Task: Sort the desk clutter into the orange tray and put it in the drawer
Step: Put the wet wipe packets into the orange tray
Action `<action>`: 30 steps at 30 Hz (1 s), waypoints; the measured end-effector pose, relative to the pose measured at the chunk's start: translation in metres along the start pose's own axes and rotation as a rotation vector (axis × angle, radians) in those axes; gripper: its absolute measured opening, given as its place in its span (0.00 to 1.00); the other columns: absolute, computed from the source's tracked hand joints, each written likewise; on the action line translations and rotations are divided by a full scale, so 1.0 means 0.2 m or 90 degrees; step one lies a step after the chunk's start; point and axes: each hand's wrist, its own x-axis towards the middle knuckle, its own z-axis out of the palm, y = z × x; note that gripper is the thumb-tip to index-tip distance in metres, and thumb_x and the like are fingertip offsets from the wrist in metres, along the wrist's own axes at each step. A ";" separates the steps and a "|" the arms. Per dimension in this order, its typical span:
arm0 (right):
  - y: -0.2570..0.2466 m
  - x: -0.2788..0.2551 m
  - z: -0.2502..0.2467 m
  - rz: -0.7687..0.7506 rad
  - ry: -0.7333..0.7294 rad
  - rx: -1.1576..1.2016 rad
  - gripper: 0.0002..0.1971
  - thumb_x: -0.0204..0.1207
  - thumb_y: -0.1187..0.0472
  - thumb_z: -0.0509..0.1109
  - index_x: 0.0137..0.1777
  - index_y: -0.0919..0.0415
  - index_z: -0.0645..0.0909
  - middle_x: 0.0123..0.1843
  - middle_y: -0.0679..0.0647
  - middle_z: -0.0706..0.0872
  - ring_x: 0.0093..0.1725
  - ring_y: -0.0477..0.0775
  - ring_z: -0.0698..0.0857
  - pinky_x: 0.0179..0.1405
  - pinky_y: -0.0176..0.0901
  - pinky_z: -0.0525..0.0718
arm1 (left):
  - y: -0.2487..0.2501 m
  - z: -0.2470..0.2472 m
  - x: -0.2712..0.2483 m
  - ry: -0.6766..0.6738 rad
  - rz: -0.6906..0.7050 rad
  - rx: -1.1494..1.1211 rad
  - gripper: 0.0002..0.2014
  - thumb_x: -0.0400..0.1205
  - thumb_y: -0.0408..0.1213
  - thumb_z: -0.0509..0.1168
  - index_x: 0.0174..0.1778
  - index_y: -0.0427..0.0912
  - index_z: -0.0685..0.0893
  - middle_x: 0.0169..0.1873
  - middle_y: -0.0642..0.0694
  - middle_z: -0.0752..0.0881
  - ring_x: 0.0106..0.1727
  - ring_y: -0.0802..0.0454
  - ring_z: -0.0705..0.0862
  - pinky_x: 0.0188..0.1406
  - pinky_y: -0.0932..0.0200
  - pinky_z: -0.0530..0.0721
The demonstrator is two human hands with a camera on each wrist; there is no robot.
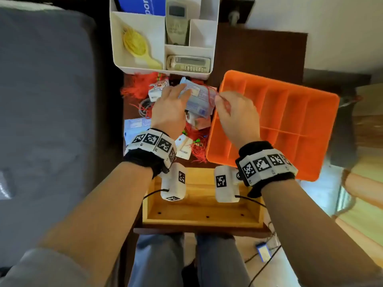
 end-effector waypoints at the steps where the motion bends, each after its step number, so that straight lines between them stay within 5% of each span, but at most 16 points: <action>1: 0.02 0.01 0.02 0.005 0.011 0.012 0.16 0.84 0.54 0.57 0.60 0.60 0.82 0.56 0.55 0.86 0.53 0.56 0.84 0.48 0.43 0.77 | -0.01 0.01 0.02 -0.009 0.013 0.023 0.31 0.75 0.24 0.61 0.77 0.41 0.66 0.79 0.44 0.64 0.78 0.39 0.61 0.65 0.41 0.71; 8: 0.12 0.02 0.12 -0.002 0.067 0.030 0.14 0.83 0.56 0.59 0.57 0.61 0.83 0.57 0.56 0.81 0.49 0.53 0.83 0.43 0.41 0.77 | -0.05 0.14 0.13 -0.015 0.042 0.065 0.35 0.76 0.33 0.64 0.79 0.43 0.60 0.82 0.43 0.56 0.81 0.39 0.55 0.69 0.40 0.65; 13: 0.14 0.01 0.13 -0.011 0.067 0.054 0.14 0.84 0.56 0.59 0.57 0.61 0.83 0.56 0.55 0.82 0.49 0.52 0.82 0.45 0.39 0.76 | -0.02 0.18 0.14 0.027 0.038 0.085 0.27 0.80 0.33 0.55 0.78 0.42 0.63 0.80 0.42 0.63 0.77 0.37 0.63 0.65 0.40 0.69; 16: 0.15 -0.01 0.12 -0.022 0.078 0.056 0.13 0.83 0.57 0.59 0.56 0.61 0.83 0.56 0.55 0.82 0.49 0.50 0.82 0.44 0.37 0.75 | -0.03 0.17 0.13 0.071 0.056 0.042 0.26 0.77 0.38 0.49 0.72 0.39 0.73 0.71 0.40 0.76 0.69 0.35 0.75 0.55 0.40 0.78; 18: 0.14 -0.01 0.11 -0.019 0.088 0.064 0.13 0.83 0.58 0.59 0.55 0.61 0.83 0.56 0.54 0.82 0.48 0.49 0.82 0.44 0.35 0.73 | -0.06 0.17 0.13 0.153 0.096 0.044 0.20 0.74 0.30 0.61 0.64 0.39 0.79 0.62 0.41 0.85 0.59 0.35 0.82 0.46 0.43 0.84; 22: 0.12 -0.04 0.09 -0.023 0.136 0.102 0.12 0.82 0.59 0.60 0.57 0.61 0.82 0.57 0.55 0.82 0.48 0.48 0.82 0.43 0.40 0.80 | -0.04 0.10 0.07 0.276 0.100 -0.004 0.12 0.77 0.28 0.63 0.56 0.36 0.82 0.47 0.41 0.88 0.53 0.38 0.79 0.38 0.49 0.82; 25: 0.12 -0.07 0.08 -0.010 0.142 0.151 0.12 0.80 0.58 0.63 0.59 0.61 0.81 0.56 0.54 0.82 0.47 0.45 0.82 0.42 0.42 0.84 | 0.02 0.03 0.01 0.232 0.008 -0.163 0.13 0.85 0.37 0.56 0.57 0.30 0.77 0.46 0.32 0.83 0.48 0.35 0.80 0.34 0.50 0.71; 30: 0.07 -0.11 0.09 -0.007 0.074 0.235 0.13 0.79 0.54 0.67 0.57 0.62 0.81 0.52 0.51 0.84 0.46 0.42 0.83 0.40 0.37 0.85 | 0.04 0.02 -0.07 0.131 0.047 -0.344 0.21 0.81 0.48 0.52 0.54 0.30 0.74 0.40 0.35 0.85 0.39 0.36 0.84 0.34 0.43 0.81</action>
